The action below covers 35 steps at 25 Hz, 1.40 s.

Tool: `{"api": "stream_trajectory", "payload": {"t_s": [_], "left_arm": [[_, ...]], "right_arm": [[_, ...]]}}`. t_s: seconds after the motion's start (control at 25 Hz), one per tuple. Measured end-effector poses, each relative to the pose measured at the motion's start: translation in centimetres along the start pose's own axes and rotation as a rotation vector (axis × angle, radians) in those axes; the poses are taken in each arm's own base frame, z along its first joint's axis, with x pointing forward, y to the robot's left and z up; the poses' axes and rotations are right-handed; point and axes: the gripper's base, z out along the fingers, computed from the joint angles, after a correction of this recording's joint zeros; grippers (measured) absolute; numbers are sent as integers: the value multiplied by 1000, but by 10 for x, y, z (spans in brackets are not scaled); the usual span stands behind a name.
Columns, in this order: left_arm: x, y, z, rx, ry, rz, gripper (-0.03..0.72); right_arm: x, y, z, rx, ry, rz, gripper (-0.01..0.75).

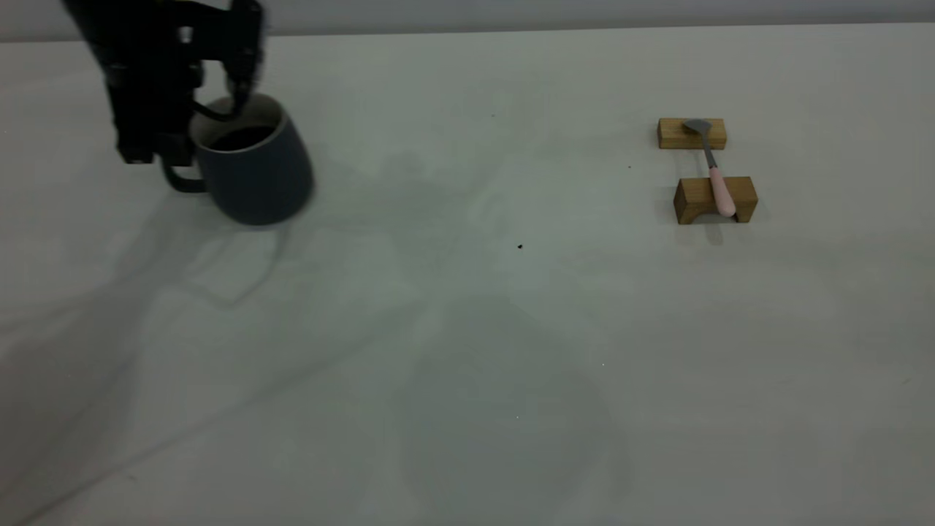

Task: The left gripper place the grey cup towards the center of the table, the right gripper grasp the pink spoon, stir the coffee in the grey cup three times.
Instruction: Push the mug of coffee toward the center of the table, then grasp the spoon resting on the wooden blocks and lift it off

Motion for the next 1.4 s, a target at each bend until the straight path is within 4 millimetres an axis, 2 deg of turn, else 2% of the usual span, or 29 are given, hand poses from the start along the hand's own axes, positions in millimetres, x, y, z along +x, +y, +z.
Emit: {"api": "stream_trajectory", "payload": {"t_s": [0.16,0.6,0.76,1.04,1.12,1.24,1.4], "left_arm": [[-27,-6,-4,-6,-19,33,337],[-83,-21,-13,-37,-66,94,351],[-96,-25,-15,-48,-84,106,416],[-101,-27,-21,-34,-122,33,637],[-101,-22,-34,-40,-126,-11,664],[-98,-8,-72,-83,-144,-115,664],[-85,2,-145,-137,-174,-288,613]], "right_arm": [[0,0,0,0,0,0,237],[0,0,0,0,0,0,237],[0,0,0,0,0,0,237],[0,0,0,0,0,0,237],[0,0,0,0,0,0,237],[0,0,0,0,0,0,237],[0,0,0,0,-1,0,237]]}}
